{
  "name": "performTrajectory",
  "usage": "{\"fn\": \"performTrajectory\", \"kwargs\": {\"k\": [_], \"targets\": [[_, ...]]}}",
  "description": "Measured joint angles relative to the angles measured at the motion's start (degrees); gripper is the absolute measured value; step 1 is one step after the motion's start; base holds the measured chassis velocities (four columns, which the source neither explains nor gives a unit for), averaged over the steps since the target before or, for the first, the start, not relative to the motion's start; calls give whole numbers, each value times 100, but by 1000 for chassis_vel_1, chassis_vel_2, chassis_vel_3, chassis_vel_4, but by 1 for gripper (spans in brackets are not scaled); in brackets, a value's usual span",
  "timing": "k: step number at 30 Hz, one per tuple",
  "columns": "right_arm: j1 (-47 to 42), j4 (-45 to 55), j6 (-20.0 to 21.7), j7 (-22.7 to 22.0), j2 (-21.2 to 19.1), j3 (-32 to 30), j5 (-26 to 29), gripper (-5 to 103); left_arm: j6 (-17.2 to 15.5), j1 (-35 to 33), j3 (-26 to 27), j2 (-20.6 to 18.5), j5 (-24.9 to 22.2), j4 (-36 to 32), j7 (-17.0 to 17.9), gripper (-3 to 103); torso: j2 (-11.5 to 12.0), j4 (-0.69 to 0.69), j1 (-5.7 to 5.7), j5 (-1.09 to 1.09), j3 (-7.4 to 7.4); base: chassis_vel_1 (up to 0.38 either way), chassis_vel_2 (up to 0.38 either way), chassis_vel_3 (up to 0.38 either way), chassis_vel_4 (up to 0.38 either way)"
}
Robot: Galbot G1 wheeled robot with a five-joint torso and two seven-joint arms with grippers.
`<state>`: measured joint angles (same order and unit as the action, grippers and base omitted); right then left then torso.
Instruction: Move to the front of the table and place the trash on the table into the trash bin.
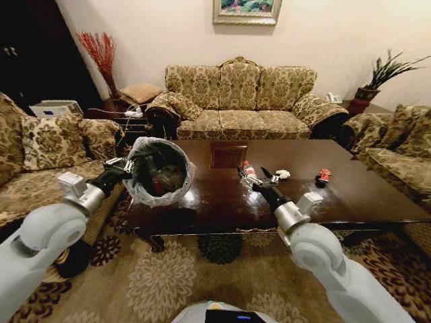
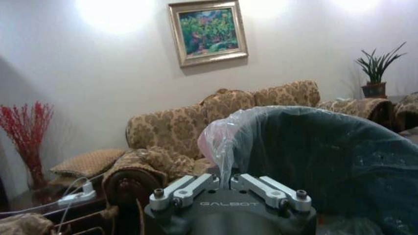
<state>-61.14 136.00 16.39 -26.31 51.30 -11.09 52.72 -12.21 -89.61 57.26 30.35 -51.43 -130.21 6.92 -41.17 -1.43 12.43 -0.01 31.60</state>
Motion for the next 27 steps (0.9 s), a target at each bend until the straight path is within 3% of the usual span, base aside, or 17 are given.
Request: {"fn": "performTrajectory", "kwargs": {"k": [9, 14, 21, 27], "targets": [[16, -42, -32, -12, -3, -3, -49, 100, 37, 0, 36, 59, -25, -26, -1, 3, 0, 1, 0, -2, 0, -245, -260, 263, 262], [39, -109, -102, -32, -18, 2, -115, 100, 86, -1, 77, 123, -36, -55, 0, 3, 0, 4, 0, 9, 0, -199, -207, 179, 210], [38, -172, -161, -39, -39, -44, -76, 100, 121, -9, 139, 177, -48, -32, 30, 3, 0, 0, 0, -7, 0, -40, -21, 19, 16], [13, -167, -160, -54, -43, -48, -80, 100, 122, -6, 142, 180, -52, -32, 38, 3, -1, -2, -1, -4, -1, 35, 42, -14, -11]]}}
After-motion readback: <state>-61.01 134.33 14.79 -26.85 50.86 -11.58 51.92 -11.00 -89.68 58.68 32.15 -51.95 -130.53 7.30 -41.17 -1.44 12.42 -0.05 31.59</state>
